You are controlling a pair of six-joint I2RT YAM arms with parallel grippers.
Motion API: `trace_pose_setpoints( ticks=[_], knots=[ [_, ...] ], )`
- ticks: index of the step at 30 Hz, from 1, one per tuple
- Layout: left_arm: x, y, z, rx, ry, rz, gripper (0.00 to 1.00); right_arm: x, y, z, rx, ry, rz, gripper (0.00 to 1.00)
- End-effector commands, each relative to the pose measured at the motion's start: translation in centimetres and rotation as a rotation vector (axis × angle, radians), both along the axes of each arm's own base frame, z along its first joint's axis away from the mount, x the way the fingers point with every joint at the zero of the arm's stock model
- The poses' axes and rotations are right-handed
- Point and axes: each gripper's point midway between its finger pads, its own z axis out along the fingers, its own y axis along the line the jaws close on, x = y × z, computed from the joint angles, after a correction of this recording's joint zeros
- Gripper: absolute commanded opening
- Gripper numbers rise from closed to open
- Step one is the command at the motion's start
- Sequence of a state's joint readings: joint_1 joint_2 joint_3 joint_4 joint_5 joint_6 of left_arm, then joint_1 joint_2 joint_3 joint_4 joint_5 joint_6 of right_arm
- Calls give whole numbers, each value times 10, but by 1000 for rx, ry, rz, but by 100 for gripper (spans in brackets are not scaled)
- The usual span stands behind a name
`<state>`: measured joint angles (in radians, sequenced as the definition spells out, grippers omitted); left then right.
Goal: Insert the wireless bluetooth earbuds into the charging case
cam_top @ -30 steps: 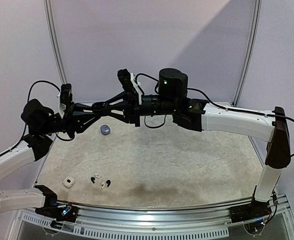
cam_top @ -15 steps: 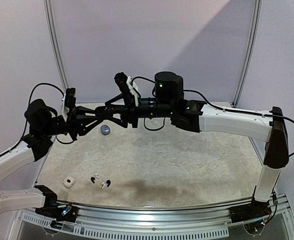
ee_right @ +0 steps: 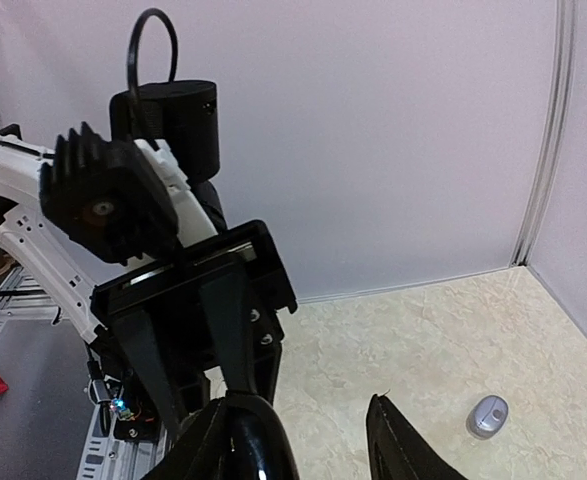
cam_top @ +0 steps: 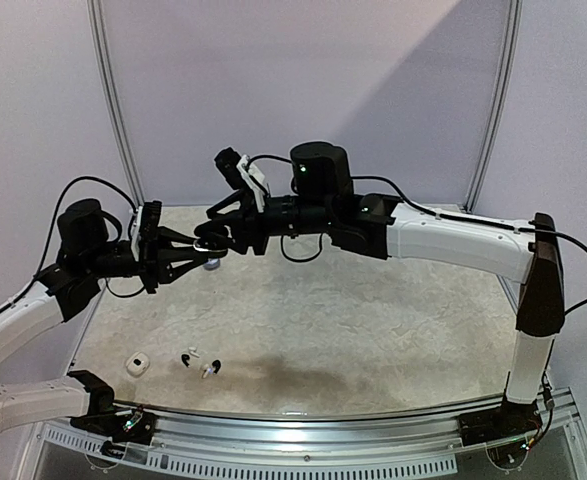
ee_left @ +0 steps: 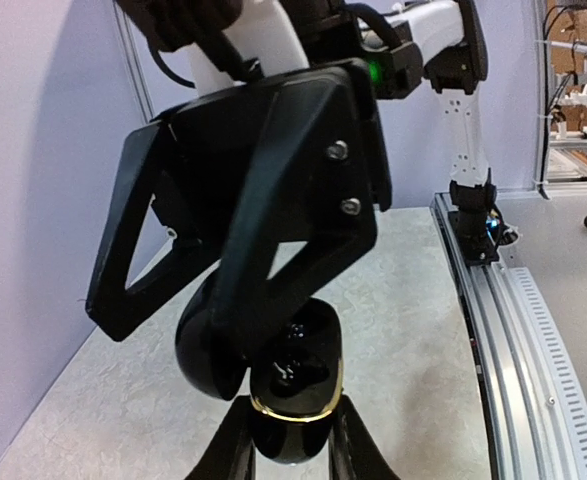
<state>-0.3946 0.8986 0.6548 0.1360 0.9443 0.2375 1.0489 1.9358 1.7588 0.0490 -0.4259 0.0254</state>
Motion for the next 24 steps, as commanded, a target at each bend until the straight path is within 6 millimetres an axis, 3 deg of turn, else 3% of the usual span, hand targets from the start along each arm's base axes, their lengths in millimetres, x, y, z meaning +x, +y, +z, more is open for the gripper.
trace_pose_setpoints(
  ticks=[1,10,16,24],
  knots=[
    [-12,0,5,23,-65,-44,0,25,-3,-18,-49,56,-85,46],
    [-4,2,5,-24,45,5,0,29,-6,-41,-106,126,-88,47],
    [29,13,-4,-127,294,199,0,30,-6,-24,-67,171,-64,57],
    [43,22,-17,-160,407,302,0,40,-7,-8,-32,203,-108,66]
  ],
)
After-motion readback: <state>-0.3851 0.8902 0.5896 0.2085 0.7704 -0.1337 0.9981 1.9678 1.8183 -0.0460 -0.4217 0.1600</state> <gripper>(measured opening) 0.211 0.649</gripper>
